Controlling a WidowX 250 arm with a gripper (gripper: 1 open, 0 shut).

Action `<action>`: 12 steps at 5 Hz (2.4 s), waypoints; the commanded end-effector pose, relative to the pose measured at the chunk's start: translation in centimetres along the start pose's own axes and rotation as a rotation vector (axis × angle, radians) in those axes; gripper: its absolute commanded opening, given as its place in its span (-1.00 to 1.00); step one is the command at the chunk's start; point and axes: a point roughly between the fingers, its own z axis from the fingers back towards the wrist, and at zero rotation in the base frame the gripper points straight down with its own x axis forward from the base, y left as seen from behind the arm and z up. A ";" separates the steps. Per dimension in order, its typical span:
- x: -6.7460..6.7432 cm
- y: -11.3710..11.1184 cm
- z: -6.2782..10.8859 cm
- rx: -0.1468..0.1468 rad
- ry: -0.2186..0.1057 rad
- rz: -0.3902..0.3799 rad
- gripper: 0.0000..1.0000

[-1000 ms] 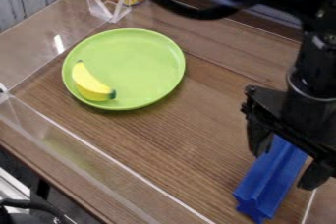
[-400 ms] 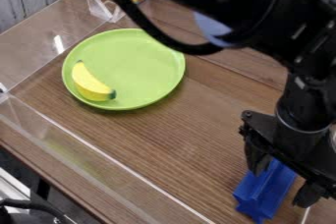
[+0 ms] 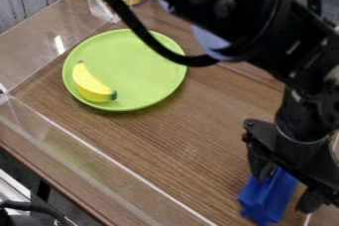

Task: Put the blue object in the green plate

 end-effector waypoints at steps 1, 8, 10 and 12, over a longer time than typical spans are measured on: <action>0.5 -0.1 -0.2 -0.012 -0.032 0.001 1.00; 2.0 2.7 2.1 0.060 -0.020 0.050 -1.00; 4.4 6.6 7.9 0.132 -0.068 0.074 -1.00; 4.1 6.8 8.6 0.136 -0.084 0.062 1.00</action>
